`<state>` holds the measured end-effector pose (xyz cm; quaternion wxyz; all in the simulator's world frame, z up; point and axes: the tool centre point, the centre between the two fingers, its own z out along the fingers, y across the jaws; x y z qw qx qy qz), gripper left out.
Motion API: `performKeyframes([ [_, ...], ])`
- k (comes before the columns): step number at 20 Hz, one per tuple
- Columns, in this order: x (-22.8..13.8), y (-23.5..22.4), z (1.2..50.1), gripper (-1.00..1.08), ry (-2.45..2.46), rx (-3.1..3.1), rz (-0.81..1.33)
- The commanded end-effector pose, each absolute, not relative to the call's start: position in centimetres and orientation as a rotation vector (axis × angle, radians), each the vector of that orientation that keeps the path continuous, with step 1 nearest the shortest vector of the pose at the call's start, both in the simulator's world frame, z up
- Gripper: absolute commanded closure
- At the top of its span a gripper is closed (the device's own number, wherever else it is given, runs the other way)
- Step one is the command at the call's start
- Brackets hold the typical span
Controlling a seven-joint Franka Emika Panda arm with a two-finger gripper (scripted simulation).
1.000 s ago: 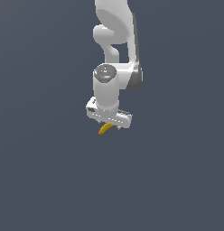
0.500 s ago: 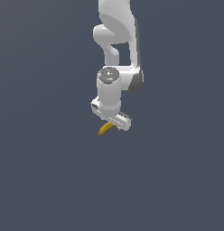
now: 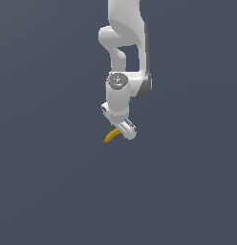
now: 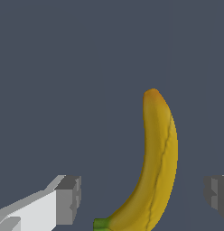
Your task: Pick up the object and move it to a goal position.
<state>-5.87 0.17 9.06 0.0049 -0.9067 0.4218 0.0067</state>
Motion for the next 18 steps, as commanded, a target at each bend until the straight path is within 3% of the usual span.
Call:
performKeyframes([
  [1,-6.4,0.3,8.6,-0.92,1.418,-2.794,0.018],
  [18,-8.8,0.7,6.9,-0.92,1.808,-2.569,0.001],
])
